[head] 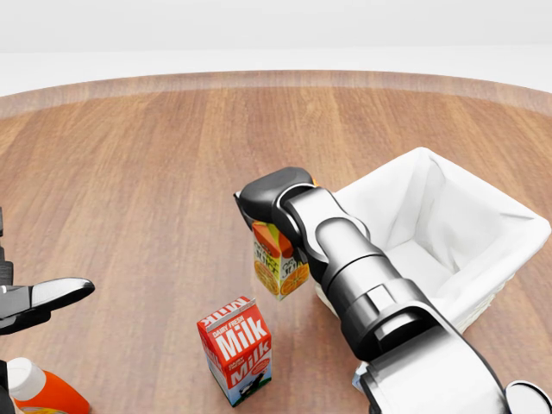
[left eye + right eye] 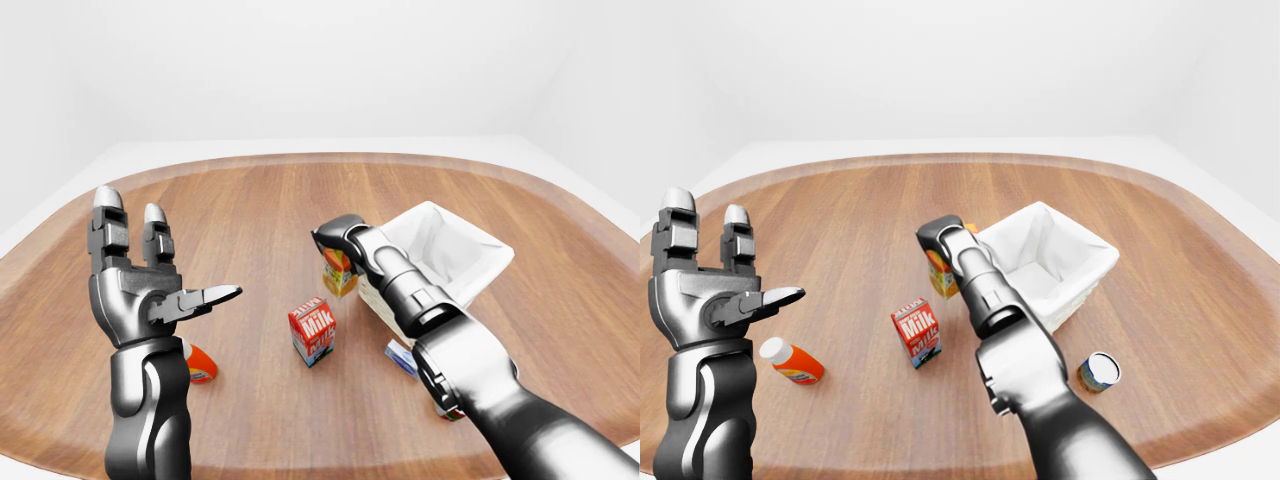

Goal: Pick up the orange juice, and put it in the basket.

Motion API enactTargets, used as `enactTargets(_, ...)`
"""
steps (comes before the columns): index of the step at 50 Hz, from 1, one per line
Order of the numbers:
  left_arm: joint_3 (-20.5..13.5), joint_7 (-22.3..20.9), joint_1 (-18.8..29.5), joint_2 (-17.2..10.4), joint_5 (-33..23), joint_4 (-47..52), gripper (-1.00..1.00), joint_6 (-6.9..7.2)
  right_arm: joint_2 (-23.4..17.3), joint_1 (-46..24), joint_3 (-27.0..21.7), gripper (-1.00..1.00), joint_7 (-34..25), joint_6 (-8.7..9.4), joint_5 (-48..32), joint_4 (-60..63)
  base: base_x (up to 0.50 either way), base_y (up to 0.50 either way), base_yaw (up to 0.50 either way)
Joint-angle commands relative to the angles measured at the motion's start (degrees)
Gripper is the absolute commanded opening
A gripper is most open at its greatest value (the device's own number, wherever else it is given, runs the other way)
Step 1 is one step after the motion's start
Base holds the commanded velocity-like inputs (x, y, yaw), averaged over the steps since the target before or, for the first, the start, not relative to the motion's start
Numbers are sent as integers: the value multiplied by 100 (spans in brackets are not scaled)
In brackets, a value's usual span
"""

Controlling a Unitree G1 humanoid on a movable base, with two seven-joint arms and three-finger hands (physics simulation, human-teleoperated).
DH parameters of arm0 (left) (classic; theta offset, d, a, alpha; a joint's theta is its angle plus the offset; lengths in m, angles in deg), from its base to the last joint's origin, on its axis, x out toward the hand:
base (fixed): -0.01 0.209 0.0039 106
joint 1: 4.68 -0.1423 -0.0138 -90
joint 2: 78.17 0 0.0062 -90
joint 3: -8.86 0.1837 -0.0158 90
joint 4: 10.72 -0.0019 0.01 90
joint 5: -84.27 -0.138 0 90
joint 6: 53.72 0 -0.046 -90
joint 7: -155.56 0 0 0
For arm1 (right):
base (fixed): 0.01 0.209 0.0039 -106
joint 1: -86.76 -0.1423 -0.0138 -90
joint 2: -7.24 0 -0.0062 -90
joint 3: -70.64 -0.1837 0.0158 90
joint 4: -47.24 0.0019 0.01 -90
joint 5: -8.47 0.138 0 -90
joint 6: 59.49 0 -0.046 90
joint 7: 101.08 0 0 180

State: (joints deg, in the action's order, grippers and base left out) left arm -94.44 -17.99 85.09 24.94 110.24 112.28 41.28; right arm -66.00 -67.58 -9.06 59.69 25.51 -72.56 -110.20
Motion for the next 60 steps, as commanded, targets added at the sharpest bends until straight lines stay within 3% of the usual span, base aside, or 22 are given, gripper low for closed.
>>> enactTargets(1, -3, 1, -1, 1, 0, 1, 100, 0, -85, -66, -112, -100, -265, 0, -126, 589, 0, 0, 0)
enactTargets(48, -3, 1, -1, 1, 1, 1, 100, 0, -365, -609, -408, -100, -1904, 0, 405, 2122, 0, 0, 0)
enactTargets(60, -3, 0, -1, 1, 1, 1, 100, 0, -434, -733, -439, -100, -2077, 0, 428, 2261, 0, 0, 0)
